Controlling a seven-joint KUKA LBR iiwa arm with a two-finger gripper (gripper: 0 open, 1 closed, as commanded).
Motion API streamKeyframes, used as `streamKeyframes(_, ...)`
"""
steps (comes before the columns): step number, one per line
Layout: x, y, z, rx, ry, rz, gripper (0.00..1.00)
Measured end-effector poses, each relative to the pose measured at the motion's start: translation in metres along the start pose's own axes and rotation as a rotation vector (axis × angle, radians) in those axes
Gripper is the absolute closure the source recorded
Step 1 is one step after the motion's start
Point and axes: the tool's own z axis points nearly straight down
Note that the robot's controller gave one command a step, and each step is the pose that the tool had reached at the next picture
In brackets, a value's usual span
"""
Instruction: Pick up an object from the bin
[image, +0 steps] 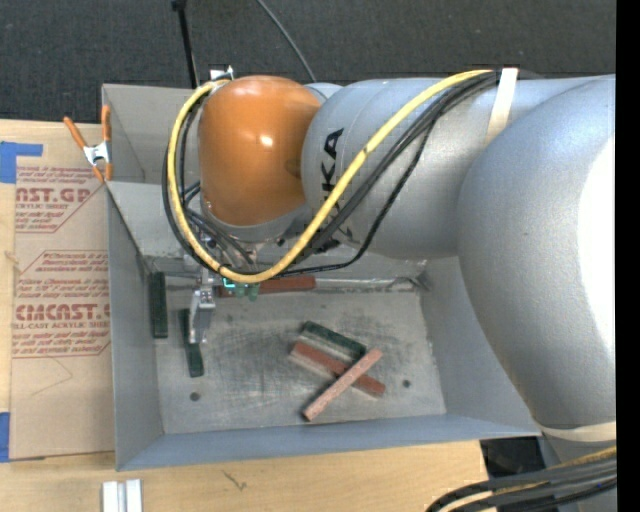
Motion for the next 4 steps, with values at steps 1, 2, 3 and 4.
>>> streamKeyframes(1, -0.002, -0.001, -0.005, -0.001, -0.008, 0.002, 0.00)
streamKeyframes(2, 0.009, -0.038, 0.052, -0.003, -0.012, -0.030, 0.00)
streamKeyframes(3, 0.007, -0.037, 0.085, 0.002, -0.006, -0.045, 0.00)
streamKeyframes(4, 0.008, -0.040, 0.091, -0.003, -0.008, -0.109, 0.00)
